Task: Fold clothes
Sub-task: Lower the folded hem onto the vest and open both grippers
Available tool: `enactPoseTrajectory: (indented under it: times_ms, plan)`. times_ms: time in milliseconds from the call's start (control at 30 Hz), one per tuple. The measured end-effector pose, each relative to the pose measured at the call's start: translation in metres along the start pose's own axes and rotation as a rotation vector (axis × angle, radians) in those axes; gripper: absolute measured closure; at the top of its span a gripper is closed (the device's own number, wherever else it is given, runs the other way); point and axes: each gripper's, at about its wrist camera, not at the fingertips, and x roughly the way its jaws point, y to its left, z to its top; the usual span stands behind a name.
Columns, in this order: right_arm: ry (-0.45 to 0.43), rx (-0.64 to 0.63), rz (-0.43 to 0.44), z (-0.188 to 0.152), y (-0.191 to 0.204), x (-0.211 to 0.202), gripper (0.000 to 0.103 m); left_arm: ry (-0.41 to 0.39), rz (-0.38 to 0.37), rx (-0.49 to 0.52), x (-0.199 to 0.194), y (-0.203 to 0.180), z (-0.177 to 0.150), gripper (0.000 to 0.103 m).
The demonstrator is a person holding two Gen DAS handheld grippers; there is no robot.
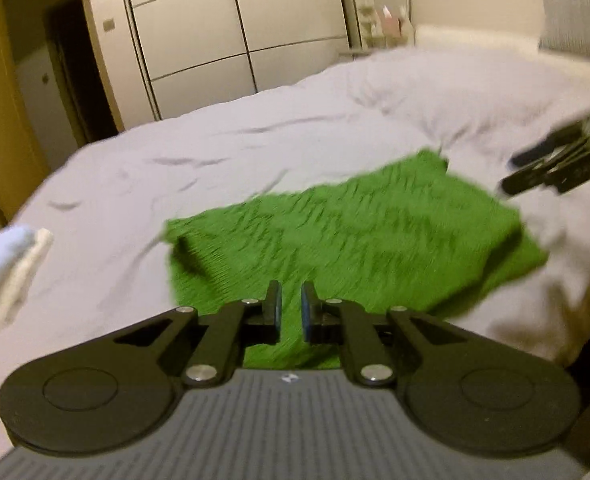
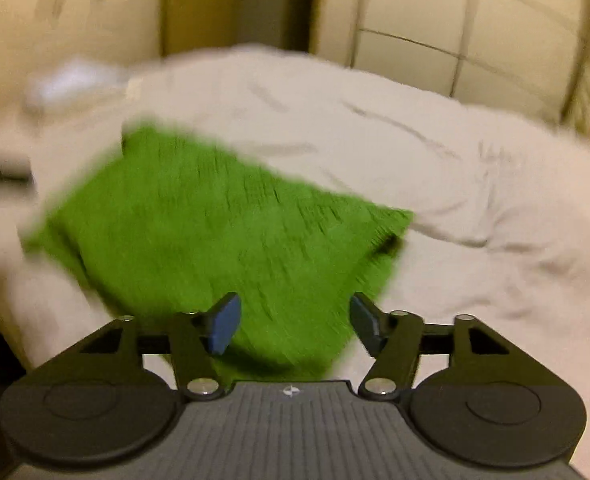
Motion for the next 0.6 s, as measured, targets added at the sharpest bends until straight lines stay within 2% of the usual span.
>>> enactPoseTrajectory:
  times_ms: [67, 133, 200, 233, 333, 400, 467, 600]
  plan:
    - [-0.02, 0.133, 0.092, 0.008, -0.001, 0.012, 0.038, 0.014, -0.015, -0.036, 0.019, -0.009, 0.007, 0.092]
    - [-0.012, 0.182, 0.127, 0.012, 0.009, 0.031, 0.04, 0.05, -0.017, -0.076, 0.04, -0.016, 0.007, 0.092]
    - [-0.007, 0.166, 0.112, 0.007, 0.023, 0.045, 0.04, 0.089, -0.006, -0.111, 0.059, -0.022, 0.004, 0.092]
    - [-0.01, 0.14, 0.093, 0.004, 0.03, 0.053, 0.047, 0.122, 0.006, -0.132, 0.066, -0.022, -0.003, 0.091]
    - [0.028, 0.072, 0.047, -0.015, 0.036, 0.07, 0.057, 0.157, 0.03, -0.171, 0.07, -0.018, -0.026, 0.091]
    - [0.055, 0.031, 0.026, -0.03, 0.036, 0.077, 0.058, 0.164, 0.042, -0.171, 0.066, -0.015, -0.035, 0.091]
    - [0.059, 0.027, 0.04, -0.035, 0.029, 0.069, 0.058, 0.164, 0.047, -0.147, 0.06, -0.013, -0.036, 0.091]
    - [0.093, 0.105, 0.092, -0.021, 0.011, 0.056, 0.058, 0.162, 0.026, -0.137, 0.051, -0.001, -0.018, 0.091]
